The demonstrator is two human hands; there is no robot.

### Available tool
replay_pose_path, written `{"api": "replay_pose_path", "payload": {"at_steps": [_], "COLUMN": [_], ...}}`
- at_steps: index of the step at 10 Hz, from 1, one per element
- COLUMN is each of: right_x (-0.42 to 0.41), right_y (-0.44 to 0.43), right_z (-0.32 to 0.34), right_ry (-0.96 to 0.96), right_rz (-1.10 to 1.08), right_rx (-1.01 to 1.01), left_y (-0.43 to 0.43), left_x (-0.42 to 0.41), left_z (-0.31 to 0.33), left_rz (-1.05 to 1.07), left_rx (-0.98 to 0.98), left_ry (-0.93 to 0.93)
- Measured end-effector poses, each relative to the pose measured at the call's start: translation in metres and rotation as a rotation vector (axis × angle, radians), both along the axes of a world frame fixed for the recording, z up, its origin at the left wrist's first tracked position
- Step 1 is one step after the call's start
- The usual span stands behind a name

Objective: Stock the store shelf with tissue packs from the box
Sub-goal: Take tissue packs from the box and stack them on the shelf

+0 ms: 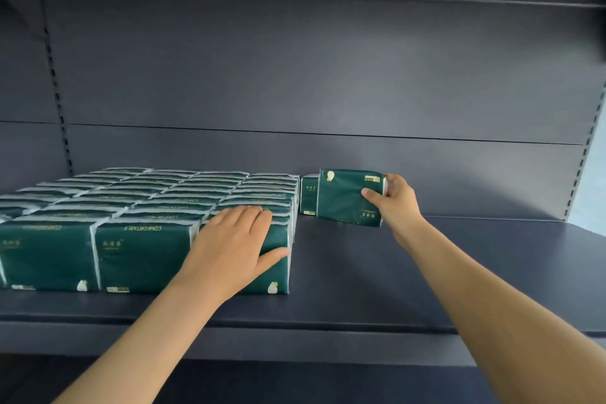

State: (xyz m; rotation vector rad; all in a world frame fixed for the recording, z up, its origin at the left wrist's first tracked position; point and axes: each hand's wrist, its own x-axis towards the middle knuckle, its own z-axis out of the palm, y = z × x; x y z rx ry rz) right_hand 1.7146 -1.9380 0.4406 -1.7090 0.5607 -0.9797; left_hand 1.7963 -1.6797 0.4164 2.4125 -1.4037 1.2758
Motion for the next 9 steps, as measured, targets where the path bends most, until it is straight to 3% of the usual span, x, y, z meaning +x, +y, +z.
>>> {"api": "replay_pose_path", "payload": {"at_steps": [3,9], "right_x": [0.070,0.091], "right_y": [-0.024,-0.034], "right_z": [-0.019,-0.029], "right_ry": [0.359,0.231], "right_rz": [-0.083,-0.135], "right_rx": [-0.322,-0.190], "left_y": [-0.006,-0.006], "left_x": [0.008,0.010], "left_z": [-0.018,-0.022], "left_rz": [0.017,0.012], "left_rx": [-0.105,-0.146], "left_ry": [-0.068,-0.092]}}
